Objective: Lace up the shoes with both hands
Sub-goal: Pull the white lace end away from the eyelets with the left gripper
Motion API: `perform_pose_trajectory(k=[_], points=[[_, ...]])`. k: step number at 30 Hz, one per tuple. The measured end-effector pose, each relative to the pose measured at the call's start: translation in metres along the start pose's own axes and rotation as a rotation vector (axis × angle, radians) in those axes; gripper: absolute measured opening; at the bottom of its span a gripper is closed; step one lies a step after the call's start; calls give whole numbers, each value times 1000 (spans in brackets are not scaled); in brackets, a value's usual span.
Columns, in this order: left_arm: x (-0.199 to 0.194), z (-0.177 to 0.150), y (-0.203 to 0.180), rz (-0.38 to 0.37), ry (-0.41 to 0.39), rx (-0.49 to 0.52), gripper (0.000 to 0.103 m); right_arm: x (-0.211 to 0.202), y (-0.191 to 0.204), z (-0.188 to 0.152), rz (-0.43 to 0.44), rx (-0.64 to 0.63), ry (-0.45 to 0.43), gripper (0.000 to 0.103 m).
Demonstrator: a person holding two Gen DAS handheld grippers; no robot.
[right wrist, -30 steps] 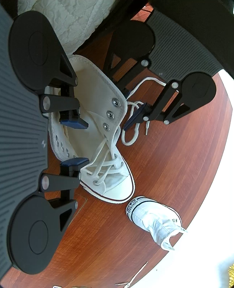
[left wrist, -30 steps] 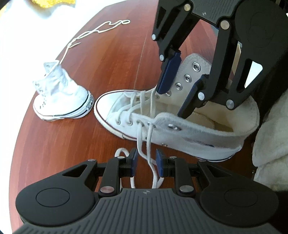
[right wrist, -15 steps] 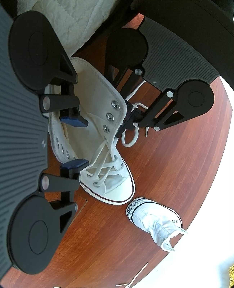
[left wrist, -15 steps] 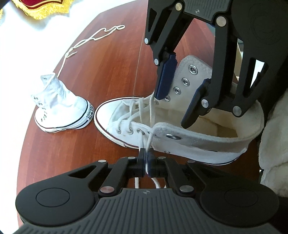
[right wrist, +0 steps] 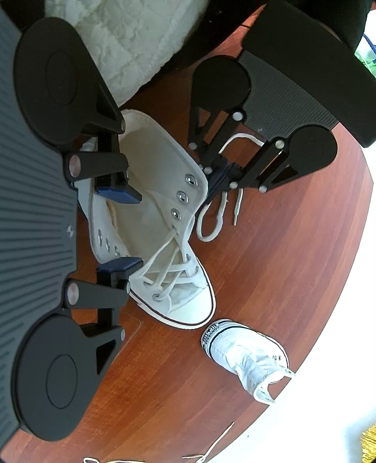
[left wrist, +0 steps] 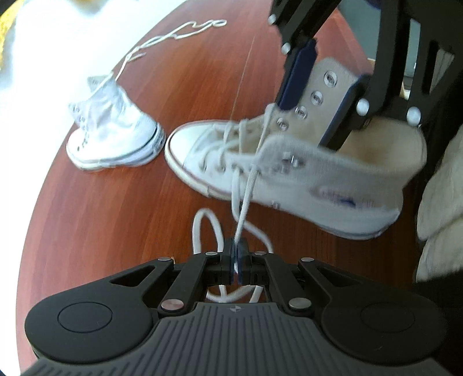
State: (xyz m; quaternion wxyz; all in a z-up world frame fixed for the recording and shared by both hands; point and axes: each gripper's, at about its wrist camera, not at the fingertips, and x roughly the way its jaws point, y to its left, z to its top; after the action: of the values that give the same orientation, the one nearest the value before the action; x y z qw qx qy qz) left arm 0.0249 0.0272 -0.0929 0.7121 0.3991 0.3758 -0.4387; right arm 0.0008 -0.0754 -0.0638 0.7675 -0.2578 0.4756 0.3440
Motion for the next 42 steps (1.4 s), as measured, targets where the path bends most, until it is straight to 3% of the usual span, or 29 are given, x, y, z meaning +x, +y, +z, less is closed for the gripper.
perform_pose_trajectory(k=[16,20,24,38,42], points=[[-13,-28,8,-38,32,-180,4,1,-1,-2,3,32,-7,42],[-15,-30,12,-36,26,-213,12,2,-1,-2,2,39,-11,42],[-20,-32,17,-34,10,-250,30,2,-1,-2,0,43,-13,42],[-9,-31,46,105,6,-329,30,2,-1,-1,-5,63,-19,42],[1,-32,51,125,26,-308,24,1,-1,0,-9,63,-20,42]])
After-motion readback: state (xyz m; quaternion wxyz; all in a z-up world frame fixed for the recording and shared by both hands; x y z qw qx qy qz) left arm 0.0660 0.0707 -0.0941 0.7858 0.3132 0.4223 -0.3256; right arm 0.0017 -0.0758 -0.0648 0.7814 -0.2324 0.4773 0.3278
